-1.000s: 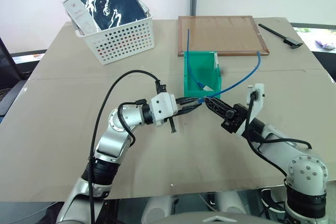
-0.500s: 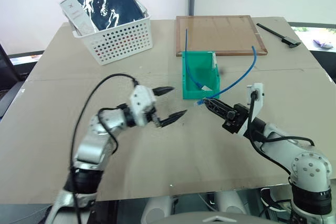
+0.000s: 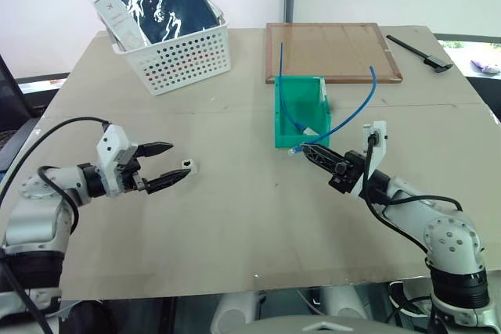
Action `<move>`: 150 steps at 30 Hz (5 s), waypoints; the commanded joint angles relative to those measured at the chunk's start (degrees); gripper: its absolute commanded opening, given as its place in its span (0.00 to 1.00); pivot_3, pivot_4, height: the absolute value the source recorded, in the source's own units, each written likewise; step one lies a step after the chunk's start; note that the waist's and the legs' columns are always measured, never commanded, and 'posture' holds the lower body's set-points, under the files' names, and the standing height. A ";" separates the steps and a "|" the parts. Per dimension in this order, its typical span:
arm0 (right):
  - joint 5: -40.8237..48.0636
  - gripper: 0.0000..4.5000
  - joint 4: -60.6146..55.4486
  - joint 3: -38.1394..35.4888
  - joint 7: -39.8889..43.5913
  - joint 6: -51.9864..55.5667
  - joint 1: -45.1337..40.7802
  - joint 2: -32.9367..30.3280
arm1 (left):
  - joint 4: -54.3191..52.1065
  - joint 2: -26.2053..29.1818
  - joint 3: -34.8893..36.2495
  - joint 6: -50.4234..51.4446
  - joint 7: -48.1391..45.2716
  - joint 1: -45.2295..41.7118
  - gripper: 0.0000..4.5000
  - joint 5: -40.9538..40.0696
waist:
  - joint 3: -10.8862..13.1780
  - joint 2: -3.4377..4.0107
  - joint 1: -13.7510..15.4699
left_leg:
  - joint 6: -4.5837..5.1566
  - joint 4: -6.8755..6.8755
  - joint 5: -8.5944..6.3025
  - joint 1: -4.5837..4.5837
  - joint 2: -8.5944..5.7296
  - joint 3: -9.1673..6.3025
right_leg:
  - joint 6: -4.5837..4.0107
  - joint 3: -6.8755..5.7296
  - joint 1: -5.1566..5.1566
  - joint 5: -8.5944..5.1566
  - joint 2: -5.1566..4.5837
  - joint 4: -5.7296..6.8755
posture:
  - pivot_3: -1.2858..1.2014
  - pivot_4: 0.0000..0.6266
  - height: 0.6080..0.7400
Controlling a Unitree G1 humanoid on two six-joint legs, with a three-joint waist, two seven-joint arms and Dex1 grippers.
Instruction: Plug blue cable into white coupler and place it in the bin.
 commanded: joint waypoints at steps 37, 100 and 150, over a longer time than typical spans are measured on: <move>-29.23 0.00 1.82 10.87 31.27 -10.91 -14.55 -20.21 | -8.01 -18.81 -28.38 5.11 -0.15 -18.73 0.08 14.67 | 0.01 -0.10 -0.08 | 0.03 0.12 -0.01 -0.10 -0.08 0.10 | 0.13 -0.01 -0.09 0.08 -0.05 0.09 | 0.52 0.24 1.00; -65.71 0.00 27.04 35.15 56.49 -16.96 -27.17 -12.35 | 2.95 -25.46 -34.60 -4.50 -1.39 -24.09 0.08 24.14 | -0.15 -0.08 0.17 | 0.02 0.15 0.00 0.11 -0.17 -0.07 | 0.12 -0.09 0.15 0.10 -0.13 0.15 | 0.52 0.24 1.00; -52.78 1.00 -23.50 -9.70 14.66 -22.06 27.42 -3.96 | 29.65 -41.99 -15.98 39.71 29.96 -60.21 0.89 8.93 | -0.45 -0.20 -0.02 | -0.03 0.08 0.01 -0.02 -0.24 -0.08 | 0.32 0.01 0.05 -0.05 -0.06 0.07 | 0.52 0.24 1.00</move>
